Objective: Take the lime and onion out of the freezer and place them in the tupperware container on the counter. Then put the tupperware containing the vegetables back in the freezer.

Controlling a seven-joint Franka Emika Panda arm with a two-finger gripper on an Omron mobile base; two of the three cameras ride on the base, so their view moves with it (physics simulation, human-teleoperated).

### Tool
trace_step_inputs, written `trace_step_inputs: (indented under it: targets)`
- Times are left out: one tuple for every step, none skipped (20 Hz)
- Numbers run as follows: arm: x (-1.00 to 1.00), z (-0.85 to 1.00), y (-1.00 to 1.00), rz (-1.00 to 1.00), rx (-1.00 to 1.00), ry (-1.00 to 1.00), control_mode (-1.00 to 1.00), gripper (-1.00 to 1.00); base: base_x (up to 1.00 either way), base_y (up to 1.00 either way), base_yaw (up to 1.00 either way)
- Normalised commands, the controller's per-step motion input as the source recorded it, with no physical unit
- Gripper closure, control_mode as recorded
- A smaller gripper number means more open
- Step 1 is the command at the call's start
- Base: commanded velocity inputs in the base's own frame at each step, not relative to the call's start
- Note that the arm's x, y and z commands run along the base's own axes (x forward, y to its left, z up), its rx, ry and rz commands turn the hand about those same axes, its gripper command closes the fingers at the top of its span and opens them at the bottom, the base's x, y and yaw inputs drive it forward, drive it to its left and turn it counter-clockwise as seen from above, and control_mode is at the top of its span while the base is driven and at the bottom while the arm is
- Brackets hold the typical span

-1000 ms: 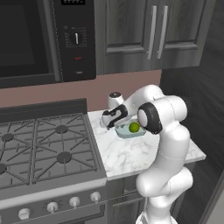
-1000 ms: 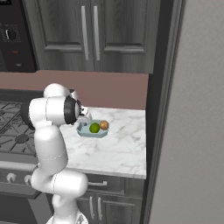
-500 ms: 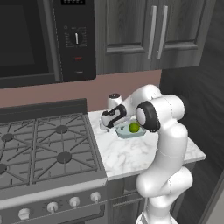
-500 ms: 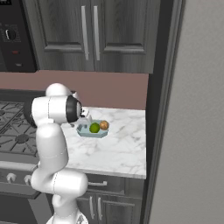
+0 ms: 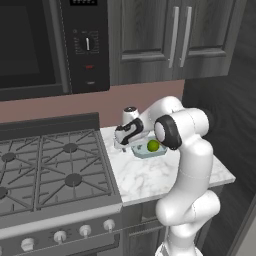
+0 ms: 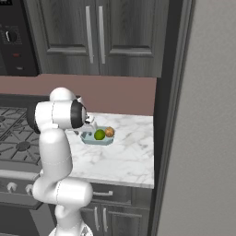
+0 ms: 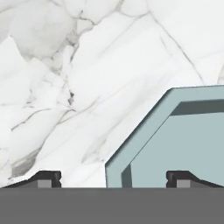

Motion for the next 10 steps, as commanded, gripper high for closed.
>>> trace_step_inputs:
  targets:
    - [0.0,0.0,0.0,0.0,0.0,0.06,-1.0,1.0,0.0,0.0,0.0]
    - [0.0,0.0,0.0,0.0,0.0,0.04,-1.0,1.0,0.0,0.0,0.0]
    - [0.0,0.0,-0.08,-0.01,0.0,0.0,-1.0,1.0,0.0,0.0,0.0]
    - [0.0,0.0,0.0,-0.01,0.0,0.0,-1.0,1.0,0.0,0.0,0.0]
    - [0.0,0.0,0.0,0.0,0.0,0.0,-1.0,1.0,0.0,0.0,0.0]
    - [0.0,0.0,0.0,0.0,0.0,0.0,-1.0,1.0,0.0,0.0,0.0]
    - [0.0,0.0,0.0,0.0,0.0,0.0,-1.0,1.0,0.0,0.0,0.0]
    - [0.0,0.0,0.0,0.0,0.0,0.0,-1.0,1.0,0.0,0.0,0.0]
    - [0.0,0.0,0.0,0.0,0.0,0.0,-1.0,1.0,0.0,0.0,0.0]
    - [0.0,0.0,0.0,0.0,0.0,0.0,-1.0,1.0,0.0,0.0,0.0]
